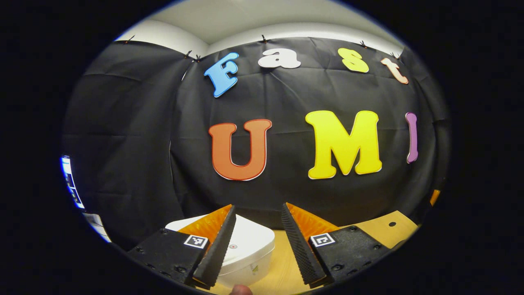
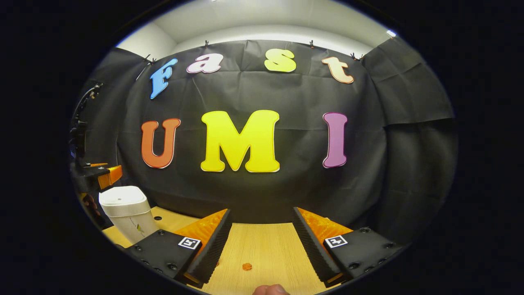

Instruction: Press the lid of the desktop garbage bin to open it, pick up the crumpled paper on the desktop and throw it into the bin, then pick up the pop can on the desktop and drop it into the bin, and finally close the garbage bin lid.

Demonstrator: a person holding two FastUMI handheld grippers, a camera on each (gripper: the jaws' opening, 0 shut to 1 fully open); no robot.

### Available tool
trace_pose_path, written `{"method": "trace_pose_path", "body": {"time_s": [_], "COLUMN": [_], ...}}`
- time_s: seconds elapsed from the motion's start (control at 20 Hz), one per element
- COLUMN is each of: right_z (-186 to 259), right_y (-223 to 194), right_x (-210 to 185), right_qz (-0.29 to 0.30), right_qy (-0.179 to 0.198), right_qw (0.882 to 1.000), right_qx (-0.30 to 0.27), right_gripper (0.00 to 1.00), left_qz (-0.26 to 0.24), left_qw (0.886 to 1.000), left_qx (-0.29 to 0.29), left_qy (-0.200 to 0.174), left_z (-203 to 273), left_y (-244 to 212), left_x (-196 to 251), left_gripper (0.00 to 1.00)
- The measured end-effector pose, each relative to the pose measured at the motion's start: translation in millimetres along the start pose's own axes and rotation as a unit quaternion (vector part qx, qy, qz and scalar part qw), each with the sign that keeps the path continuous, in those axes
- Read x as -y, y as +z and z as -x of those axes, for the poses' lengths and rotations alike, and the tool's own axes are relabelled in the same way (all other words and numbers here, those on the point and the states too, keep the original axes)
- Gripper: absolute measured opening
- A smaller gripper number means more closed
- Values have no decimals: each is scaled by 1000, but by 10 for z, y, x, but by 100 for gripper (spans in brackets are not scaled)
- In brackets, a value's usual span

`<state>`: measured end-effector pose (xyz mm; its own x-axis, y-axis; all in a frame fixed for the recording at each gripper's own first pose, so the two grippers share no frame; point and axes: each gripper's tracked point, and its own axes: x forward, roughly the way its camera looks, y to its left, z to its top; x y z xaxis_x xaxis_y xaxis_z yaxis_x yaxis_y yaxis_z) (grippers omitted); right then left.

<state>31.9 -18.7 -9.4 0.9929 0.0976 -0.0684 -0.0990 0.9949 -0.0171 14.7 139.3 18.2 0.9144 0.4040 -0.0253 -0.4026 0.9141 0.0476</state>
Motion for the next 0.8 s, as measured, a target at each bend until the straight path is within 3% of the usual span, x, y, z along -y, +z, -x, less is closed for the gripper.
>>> {"method": "trace_pose_path", "body": {"time_s": [0.05,0.2,0.35,0.8], "right_z": [-2,-1,2,-6], "right_y": [-8,-28,-46,-117], "right_x": [-2,61,76,25], "right_qz": [3,22,25,38], "right_qy": [1,-11,-13,-10], "right_qw": [1000,1000,1000,999], "right_qx": [-1,-2,-5,-14], "right_gripper": [94,94,94,95], "left_qz": [4,1,4,16], "left_qw": [1000,999,998,993], "left_qx": [-3,-15,-28,-99], "left_qy": [8,28,47,56], "left_z": [-40,-116,-159,-282], "left_y": [-12,-93,-202,-724], "left_x": [-62,-191,-310,-399], "left_gripper": [67,58,39,22]}}
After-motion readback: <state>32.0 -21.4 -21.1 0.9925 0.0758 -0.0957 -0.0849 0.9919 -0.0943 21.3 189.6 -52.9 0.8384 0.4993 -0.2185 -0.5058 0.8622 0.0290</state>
